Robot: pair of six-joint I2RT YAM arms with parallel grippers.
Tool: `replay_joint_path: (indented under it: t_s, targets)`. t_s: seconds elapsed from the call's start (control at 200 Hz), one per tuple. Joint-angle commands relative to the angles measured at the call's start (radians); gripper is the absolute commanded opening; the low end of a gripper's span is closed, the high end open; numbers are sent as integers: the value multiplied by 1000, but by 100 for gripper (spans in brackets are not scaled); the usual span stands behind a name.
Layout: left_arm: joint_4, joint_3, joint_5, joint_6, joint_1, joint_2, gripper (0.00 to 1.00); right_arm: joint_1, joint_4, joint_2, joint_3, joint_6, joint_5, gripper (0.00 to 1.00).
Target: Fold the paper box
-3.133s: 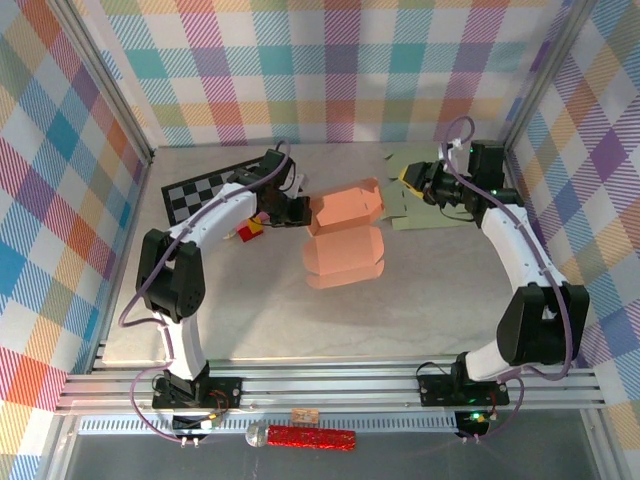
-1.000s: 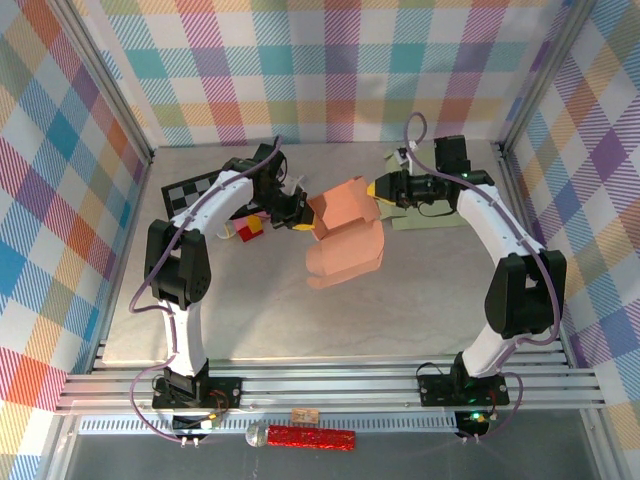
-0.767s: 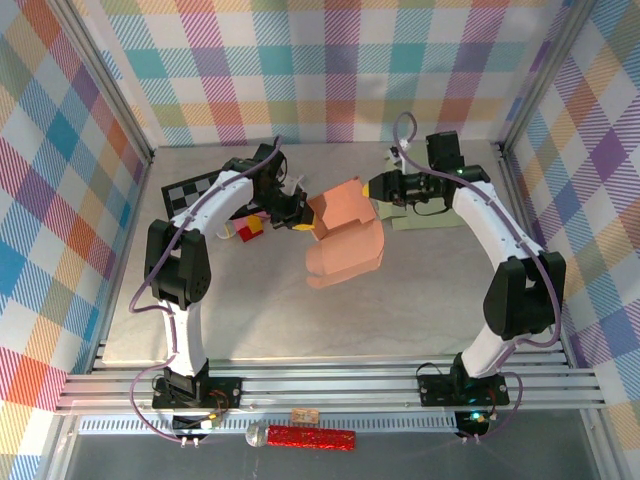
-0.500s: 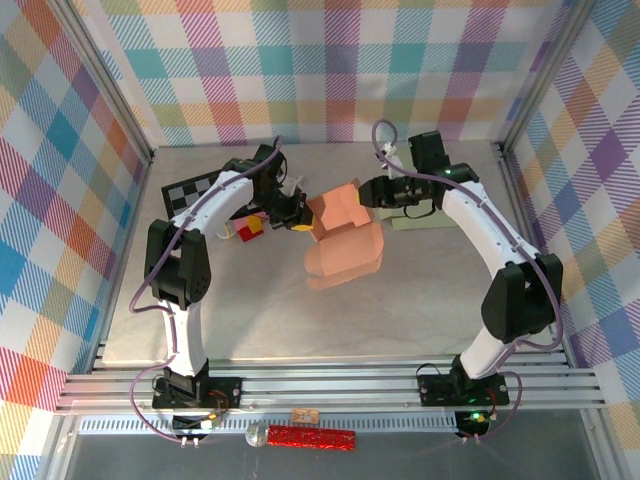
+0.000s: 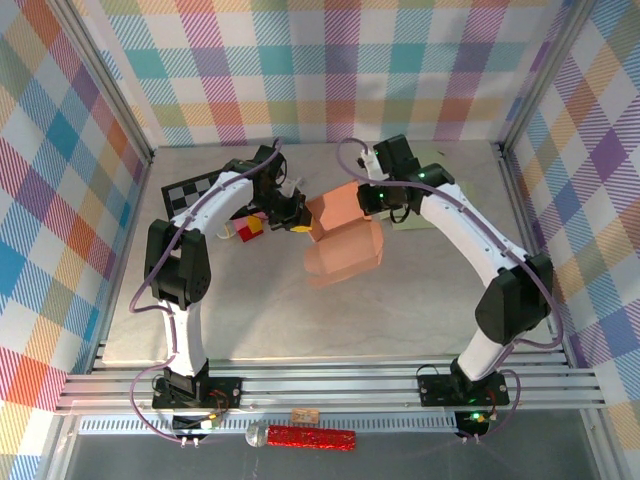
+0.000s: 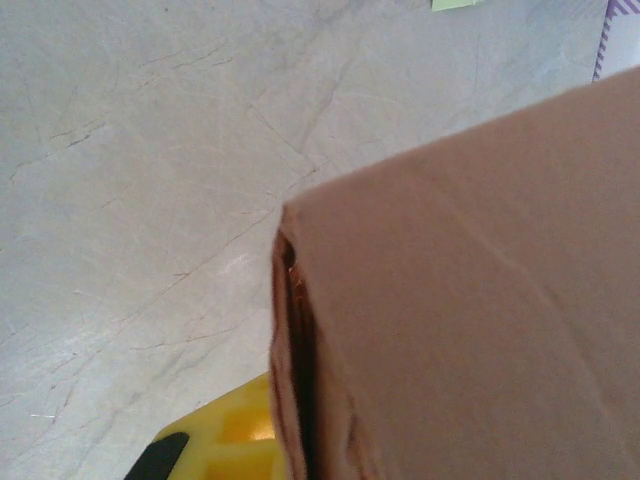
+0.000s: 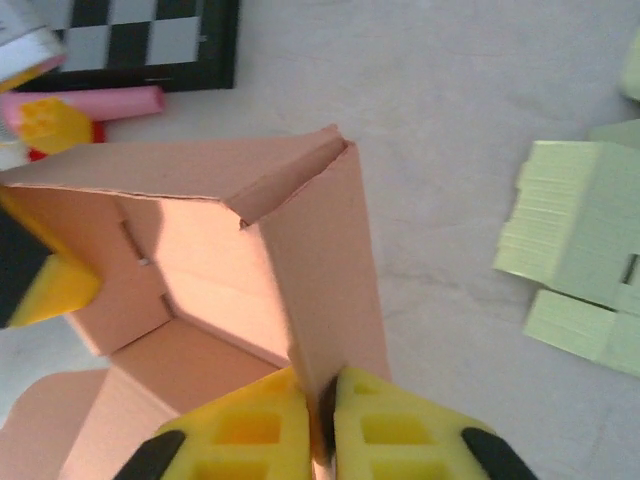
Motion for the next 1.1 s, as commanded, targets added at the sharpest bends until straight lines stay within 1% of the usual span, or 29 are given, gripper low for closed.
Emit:
replay_joint_path:
  t_s: [0.0, 0.025, 0.13, 0.175, 0.255, 0.31, 0.38, 0.515, 0.625, 0.78, 0.84, 0.905, 1.01, 1.095]
  targets:
    - [18, -8, 23, -16, 0, -46, 0, 44, -61, 39, 47, 36, 212, 3]
    - [20, -8, 22, -18, -1, -48, 0, 54, -73, 49, 59, 44, 249, 0]
    - [21, -6, 13, -27, -8, -46, 0, 93, -132, 100, 117, 71, 383, 0]
    - [21, -6, 8, -29, -11, -46, 0, 107, -154, 122, 141, 80, 418, 0]
    - [21, -6, 3, -33, -15, -43, 0, 112, -169, 143, 167, 90, 427, 0]
    - [21, -8, 2, -33, -18, -41, 0, 113, -169, 152, 174, 89, 426, 9]
    - [22, -8, 2, -33, -19, -43, 0, 113, -171, 165, 190, 79, 424, 14]
    - [20, -8, 2, -33, -20, -43, 0, 111, -180, 196, 226, 59, 430, 19]
    - [20, -7, 0, -33, -21, -43, 0, 112, -195, 219, 261, 55, 446, 14]
    - [14, 1, -2, -33, -24, -38, 0, 116, -230, 257, 305, 66, 497, 13]
    - [10, 4, -7, -33, -27, -36, 0, 119, -246, 269, 318, 79, 539, 8]
    - [5, 7, -13, -35, -29, -34, 0, 127, -264, 279, 333, 92, 594, 0]
    - [1, 8, -22, -38, -30, -31, 0, 149, -275, 288, 349, 92, 678, 0]
    - [3, 7, -27, -41, -30, -31, 0, 151, -275, 287, 346, 100, 662, 0]
